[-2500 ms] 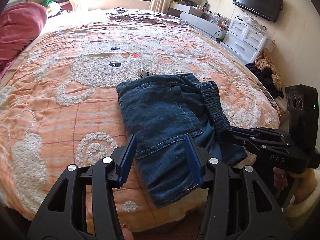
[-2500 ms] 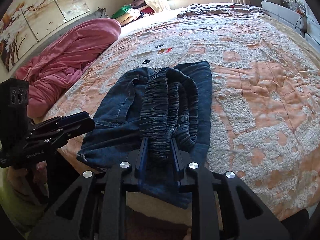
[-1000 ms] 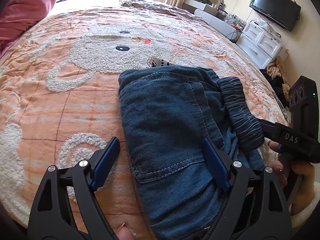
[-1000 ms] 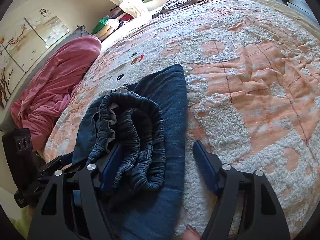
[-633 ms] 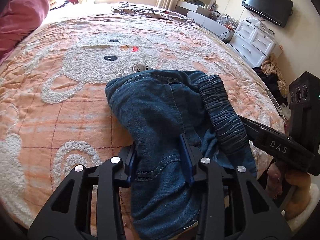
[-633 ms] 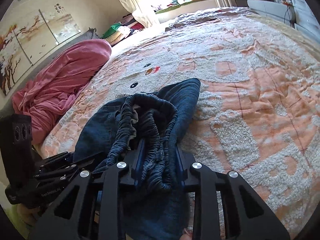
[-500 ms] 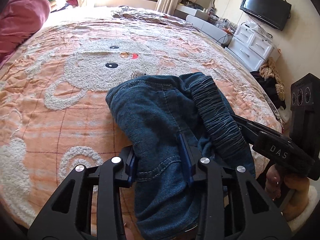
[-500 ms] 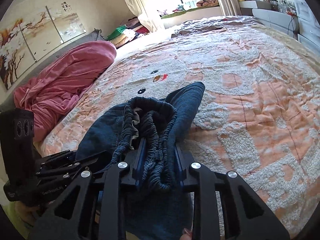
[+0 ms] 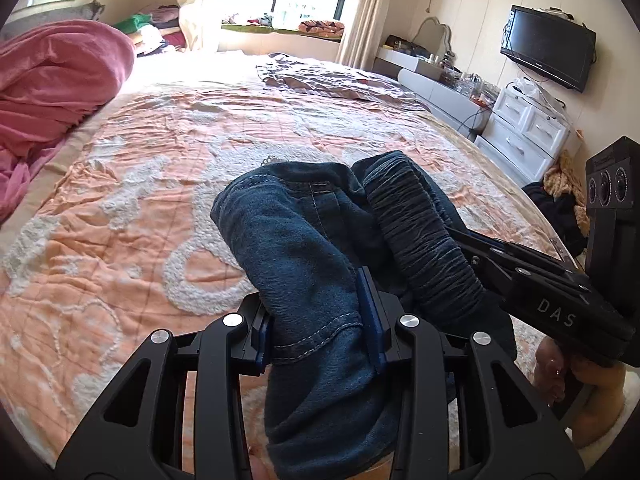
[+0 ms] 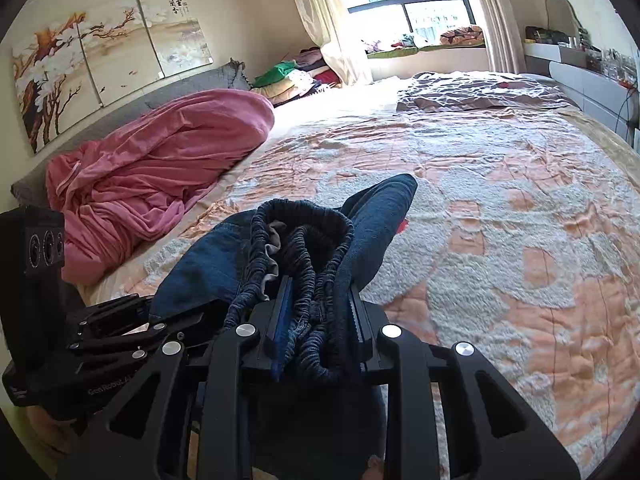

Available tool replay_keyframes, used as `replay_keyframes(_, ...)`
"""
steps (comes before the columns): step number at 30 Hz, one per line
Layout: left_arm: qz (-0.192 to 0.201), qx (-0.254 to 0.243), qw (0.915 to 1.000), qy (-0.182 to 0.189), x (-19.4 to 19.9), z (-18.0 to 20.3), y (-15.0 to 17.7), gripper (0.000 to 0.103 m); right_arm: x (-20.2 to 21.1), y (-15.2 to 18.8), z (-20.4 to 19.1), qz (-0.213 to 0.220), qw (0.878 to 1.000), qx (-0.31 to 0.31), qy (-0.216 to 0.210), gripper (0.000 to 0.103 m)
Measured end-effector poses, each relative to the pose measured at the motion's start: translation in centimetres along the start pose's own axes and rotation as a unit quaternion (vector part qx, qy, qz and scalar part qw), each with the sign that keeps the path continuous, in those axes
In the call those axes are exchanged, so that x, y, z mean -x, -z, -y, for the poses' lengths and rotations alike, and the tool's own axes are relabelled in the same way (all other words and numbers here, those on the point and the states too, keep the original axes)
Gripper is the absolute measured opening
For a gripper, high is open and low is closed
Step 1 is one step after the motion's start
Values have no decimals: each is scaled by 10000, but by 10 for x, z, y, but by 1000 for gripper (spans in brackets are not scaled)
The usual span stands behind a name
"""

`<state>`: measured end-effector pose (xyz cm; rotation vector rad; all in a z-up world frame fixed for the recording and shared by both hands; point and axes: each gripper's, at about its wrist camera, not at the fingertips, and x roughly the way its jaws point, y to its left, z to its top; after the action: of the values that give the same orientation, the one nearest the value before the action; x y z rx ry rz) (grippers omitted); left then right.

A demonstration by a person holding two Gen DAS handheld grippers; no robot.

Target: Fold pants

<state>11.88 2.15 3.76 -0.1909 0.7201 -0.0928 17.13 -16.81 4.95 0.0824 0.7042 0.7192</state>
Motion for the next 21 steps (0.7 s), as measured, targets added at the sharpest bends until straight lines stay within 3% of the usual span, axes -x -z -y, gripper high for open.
replay_keyframes(6,-66,13,9996,-284,-19,-23,-8,28,-42,-9,2,-207,9996,-134,-114,24)
replay_keyframes(12,-628,239,9971,-343,-56,-44,16,29,-85,13,26,-960,9927,-724,34,25)
replay_keyframes(21,-650,358,9966,-363,-64,-55,28,44,-93,33,46,-1142,9875,-1061,227,50)
